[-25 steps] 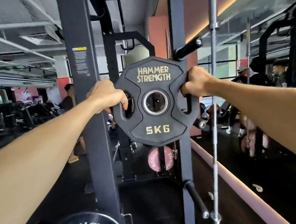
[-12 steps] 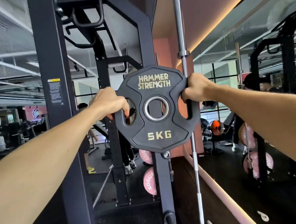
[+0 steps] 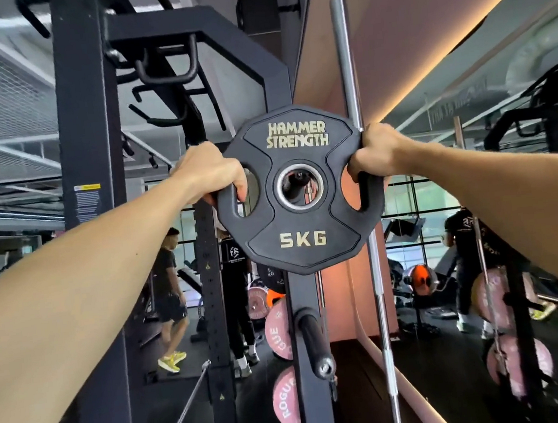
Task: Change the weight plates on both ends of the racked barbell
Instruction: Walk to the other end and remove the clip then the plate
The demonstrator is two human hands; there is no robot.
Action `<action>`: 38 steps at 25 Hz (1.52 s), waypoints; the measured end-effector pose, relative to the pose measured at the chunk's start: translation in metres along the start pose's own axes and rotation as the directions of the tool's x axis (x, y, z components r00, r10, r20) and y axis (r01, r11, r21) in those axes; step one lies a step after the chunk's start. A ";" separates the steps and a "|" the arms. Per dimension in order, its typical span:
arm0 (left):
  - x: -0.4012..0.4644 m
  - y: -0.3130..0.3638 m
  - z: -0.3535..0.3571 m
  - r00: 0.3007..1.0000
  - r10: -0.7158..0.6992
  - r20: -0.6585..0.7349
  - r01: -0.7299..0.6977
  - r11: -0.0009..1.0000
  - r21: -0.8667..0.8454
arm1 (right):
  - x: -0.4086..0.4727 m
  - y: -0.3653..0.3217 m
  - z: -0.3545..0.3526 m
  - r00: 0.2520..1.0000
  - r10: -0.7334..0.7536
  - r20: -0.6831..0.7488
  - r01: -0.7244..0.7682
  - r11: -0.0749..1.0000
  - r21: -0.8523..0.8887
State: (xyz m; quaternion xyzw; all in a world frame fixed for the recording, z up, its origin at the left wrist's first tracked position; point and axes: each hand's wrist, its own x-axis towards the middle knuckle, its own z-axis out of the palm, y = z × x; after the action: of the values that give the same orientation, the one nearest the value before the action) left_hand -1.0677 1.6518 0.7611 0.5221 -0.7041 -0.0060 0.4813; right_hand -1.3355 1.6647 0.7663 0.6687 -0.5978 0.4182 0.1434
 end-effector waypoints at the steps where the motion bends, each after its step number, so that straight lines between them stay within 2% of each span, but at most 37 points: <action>1: 0.012 -0.001 0.004 1.000 0.005 -0.004 -0.005 1.000 -0.002 | 0.011 0.002 0.003 1.000 0.003 0.001 -0.003 1.000 -0.001; 10: 0.104 -0.011 0.057 0.998 -0.007 -0.062 0.006 1.000 -0.026 | 0.109 0.037 0.042 0.997 0.003 -0.080 -0.005 1.000 -0.027; 16: 0.166 -0.044 0.108 0.992 -0.025 -0.123 0.033 0.997 0.067 | 0.162 0.067 0.101 0.995 -0.025 -0.100 0.027 0.999 0.022; 24: 0.233 -0.077 0.162 0.986 -0.097 -0.135 0.106 0.992 0.067 | 0.232 0.098 0.162 0.994 -0.034 -0.108 0.032 0.999 -0.017; 27: 0.252 -0.088 0.179 0.987 -0.095 -0.130 0.100 0.994 0.033 | 0.253 0.111 0.180 0.996 -0.059 -0.064 0.057 0.998 -0.032; 31: 0.267 -0.095 0.184 0.985 -0.087 -0.147 0.086 0.996 -0.013 | 0.263 0.114 0.185 0.996 -0.040 -0.083 0.044 0.998 0.049; 34: 0.265 -0.097 0.185 0.990 -0.057 -0.132 0.054 0.998 -0.027 | 0.255 0.114 0.188 0.992 -0.002 -0.125 0.007 0.999 0.042; 38: 0.247 -0.112 0.191 0.996 -0.062 -0.062 0.057 0.995 -0.081 | 0.232 0.113 0.193 0.985 0.092 -0.149 -0.084 0.995 0.058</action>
State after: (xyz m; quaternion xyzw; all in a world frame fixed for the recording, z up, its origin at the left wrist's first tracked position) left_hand -1.1146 1.3239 0.7676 0.5234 -0.6715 -0.0313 0.5236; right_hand -1.3796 1.3458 0.7829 0.6115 -0.6031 0.4890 0.1525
